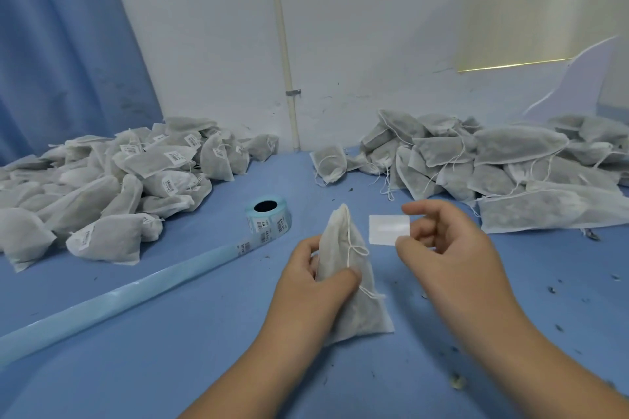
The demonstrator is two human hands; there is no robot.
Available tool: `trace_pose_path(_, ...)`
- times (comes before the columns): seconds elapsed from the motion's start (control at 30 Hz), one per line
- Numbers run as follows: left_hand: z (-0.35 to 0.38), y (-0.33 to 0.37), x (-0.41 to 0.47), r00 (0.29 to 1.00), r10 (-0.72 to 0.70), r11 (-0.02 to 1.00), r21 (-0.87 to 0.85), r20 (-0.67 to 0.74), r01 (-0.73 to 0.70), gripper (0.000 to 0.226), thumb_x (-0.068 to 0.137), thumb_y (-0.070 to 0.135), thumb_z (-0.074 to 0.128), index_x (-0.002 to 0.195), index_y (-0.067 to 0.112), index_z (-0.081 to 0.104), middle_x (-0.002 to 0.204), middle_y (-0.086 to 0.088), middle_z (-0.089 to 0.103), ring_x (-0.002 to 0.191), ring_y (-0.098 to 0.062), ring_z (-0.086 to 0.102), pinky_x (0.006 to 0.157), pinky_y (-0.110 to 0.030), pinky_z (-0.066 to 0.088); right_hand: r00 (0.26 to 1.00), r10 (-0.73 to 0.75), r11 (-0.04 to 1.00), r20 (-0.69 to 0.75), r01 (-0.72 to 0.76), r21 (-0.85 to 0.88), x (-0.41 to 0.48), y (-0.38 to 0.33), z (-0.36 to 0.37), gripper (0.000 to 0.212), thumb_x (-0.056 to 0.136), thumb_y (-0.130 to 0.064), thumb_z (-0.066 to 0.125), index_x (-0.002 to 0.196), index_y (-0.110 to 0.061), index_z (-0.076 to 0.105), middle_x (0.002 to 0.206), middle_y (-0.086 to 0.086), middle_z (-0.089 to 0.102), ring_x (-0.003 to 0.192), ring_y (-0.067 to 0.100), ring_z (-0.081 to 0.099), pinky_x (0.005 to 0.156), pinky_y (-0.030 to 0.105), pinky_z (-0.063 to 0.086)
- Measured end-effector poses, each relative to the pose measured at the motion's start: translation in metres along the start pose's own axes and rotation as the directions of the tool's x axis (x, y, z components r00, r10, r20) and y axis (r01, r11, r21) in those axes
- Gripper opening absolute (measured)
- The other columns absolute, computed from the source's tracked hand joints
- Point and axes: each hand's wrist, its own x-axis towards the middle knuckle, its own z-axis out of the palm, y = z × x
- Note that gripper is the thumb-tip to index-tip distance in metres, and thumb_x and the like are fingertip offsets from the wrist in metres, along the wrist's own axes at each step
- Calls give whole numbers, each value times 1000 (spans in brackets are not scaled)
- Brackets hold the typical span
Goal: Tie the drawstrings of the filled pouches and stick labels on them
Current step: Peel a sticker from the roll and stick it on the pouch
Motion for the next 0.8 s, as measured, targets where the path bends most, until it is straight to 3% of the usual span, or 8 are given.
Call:
trace_pose_path(0.07,1,0,-1,1000,-8,1000,-2,-18,8,41,60,28,62,101,28,64,91,4,73,80,-11,70,71,-26,54,994,-103,987,-29,99,-124,-2,2,1,36,76,-6,61,97,-35,58,74,-17,58,59,2,51,61,22,39)
trace_pose_path(0.2,3,0,-2,999,-6,1000,8,-36,6,35,64,29,66,99,29,63,88,8,72,75,-5,68,64,-18,50,968,-247,915,-39,220,-339,-6,6,6,38,75,-12,62,106,-32,55,78,-13,54,74,0,52,66,8,38)
trace_pose_path(0.33,5,-3,-1,999,16,999,30,-36,-15,24,81,13,69,98,29,62,89,8,71,76,-5,67,60,-13,49,942,-336,834,-4,296,-465,-9,7,12,44,74,-7,64,113,-25,56,77,-15,50,84,-5,48,72,4,36)
trace_pose_path(0.43,6,-4,-2,999,37,999,33,-33,-36,25,80,15,71,96,32,61,88,13,70,76,-1,66,58,-13,48,929,-367,802,55,346,-486,-11,8,17,47,74,-6,66,115,-25,56,79,-16,49,87,-2,49,69,8,38)
trace_pose_path(0.7,6,-7,-1,993,115,990,91,-40,-111,21,78,24,75,89,30,58,84,23,66,71,6,62,57,-11,44,904,-386,798,185,427,-426,-9,9,17,45,76,0,68,115,-21,58,80,-15,53,81,-8,49,73,1,35)
trace_pose_path(0.8,6,-8,-1,990,138,982,133,-33,-133,20,78,25,75,87,30,58,81,23,65,70,7,60,57,-10,42,893,-384,801,233,448,-397,-8,8,16,50,75,1,67,111,-32,56,78,-16,56,81,-6,51,74,3,36)
